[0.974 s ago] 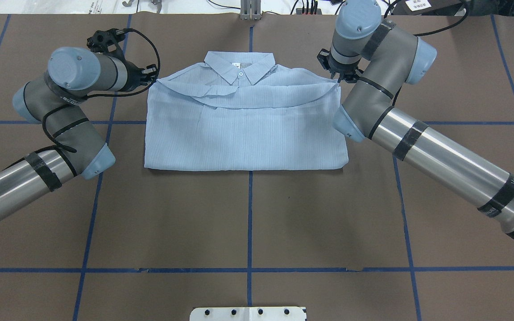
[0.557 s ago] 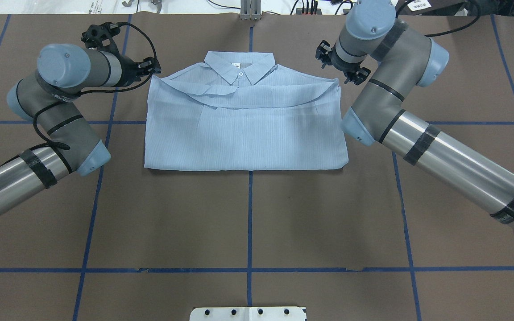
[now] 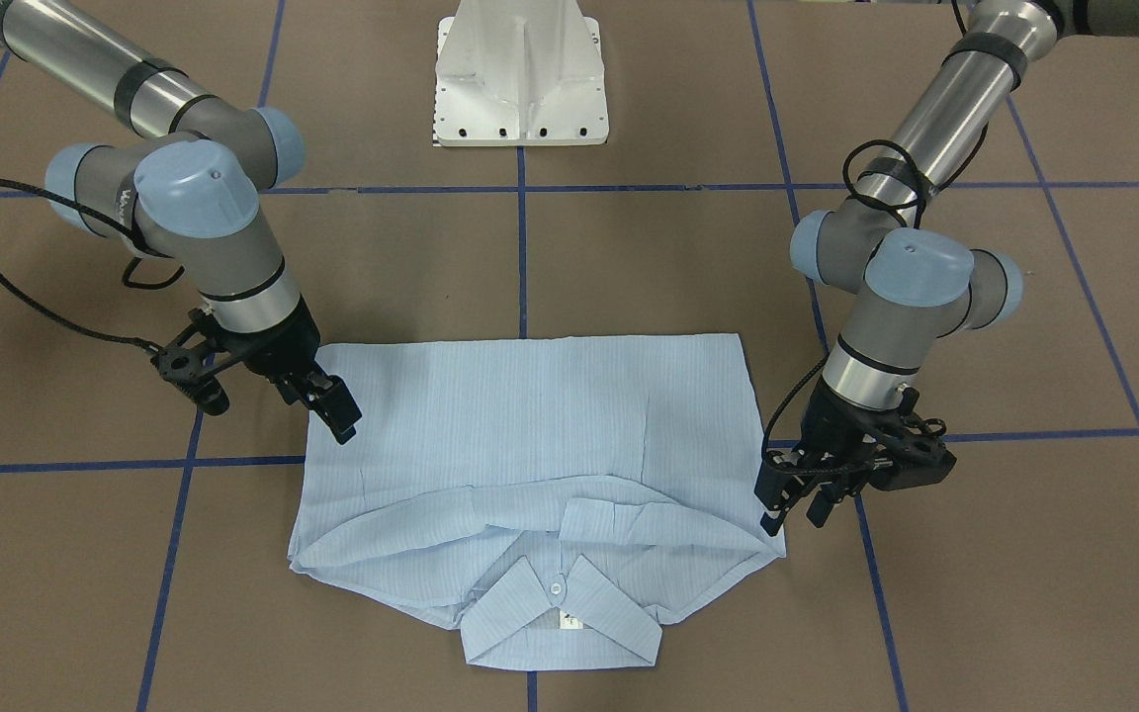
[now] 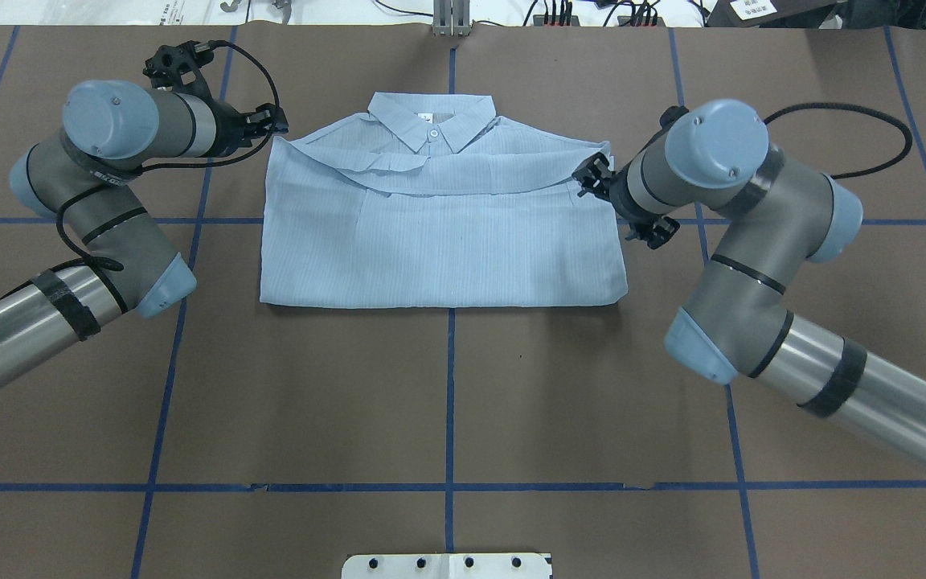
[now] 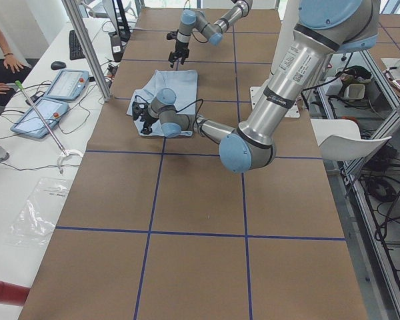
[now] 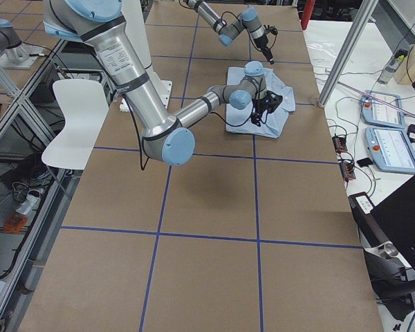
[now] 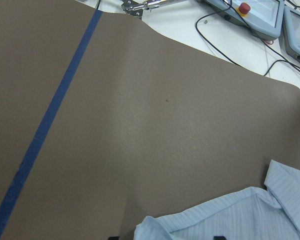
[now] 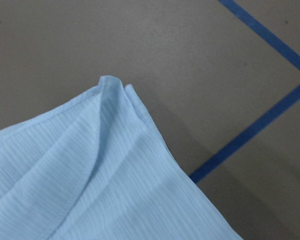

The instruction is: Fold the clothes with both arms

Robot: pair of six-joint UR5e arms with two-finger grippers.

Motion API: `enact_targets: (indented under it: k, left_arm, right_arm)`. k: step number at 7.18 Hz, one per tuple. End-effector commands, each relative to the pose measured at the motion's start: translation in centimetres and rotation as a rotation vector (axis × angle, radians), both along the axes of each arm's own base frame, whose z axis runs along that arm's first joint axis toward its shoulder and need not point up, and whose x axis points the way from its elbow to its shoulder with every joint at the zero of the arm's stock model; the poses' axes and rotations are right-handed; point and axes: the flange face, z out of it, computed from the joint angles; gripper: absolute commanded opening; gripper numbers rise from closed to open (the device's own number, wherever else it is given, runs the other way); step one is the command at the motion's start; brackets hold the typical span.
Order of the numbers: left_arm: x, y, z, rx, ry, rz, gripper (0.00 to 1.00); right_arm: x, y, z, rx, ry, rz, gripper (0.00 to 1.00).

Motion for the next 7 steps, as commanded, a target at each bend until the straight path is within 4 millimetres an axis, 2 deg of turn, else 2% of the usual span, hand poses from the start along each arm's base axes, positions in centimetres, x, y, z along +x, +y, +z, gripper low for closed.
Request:
enact_targets:
  k: [1, 3, 4, 5, 6, 7]
  left_arm:
    - [0.1, 0.1, -0.2, 0.0, 0.006, 0.009, 0.7]
    - [0.1, 0.1, -0.1, 0.015, -0.006, 0.018, 0.7]
    - [0.1, 0.1, -0.3, 0.018, -0.005, 0.017, 0.7]
    - [0.0, 0.2, -0.2, 0.017, -0.006, 0.017, 0.7]
    - [0.0, 0.2, 0.2, 0.013, -0.01, 0.016, 0.7]
    - [-0.3, 0.4, 1.0, 0.016, -0.009, 0.014, 0.7]
  right_arm:
    - [-1.2, 6.2, 2.9, -0.079, 0.0, 0.01, 1.0]
    - [-2.7, 8.4, 4.3, -0.119, 0.013, 0.017, 0.99]
    - [-3.1, 9.0, 4.9, -0.122, 0.022, 0.004, 0.9]
    - [-3.0, 9.0, 4.6, -0.123, 0.015, 0.003, 0.39]
    - [-3.0, 9.0, 4.8, -0.125, 0.019, -0.004, 0.0]
    - [-2.9, 9.0, 4.7, -0.122, 0.017, -0.008, 0.0]
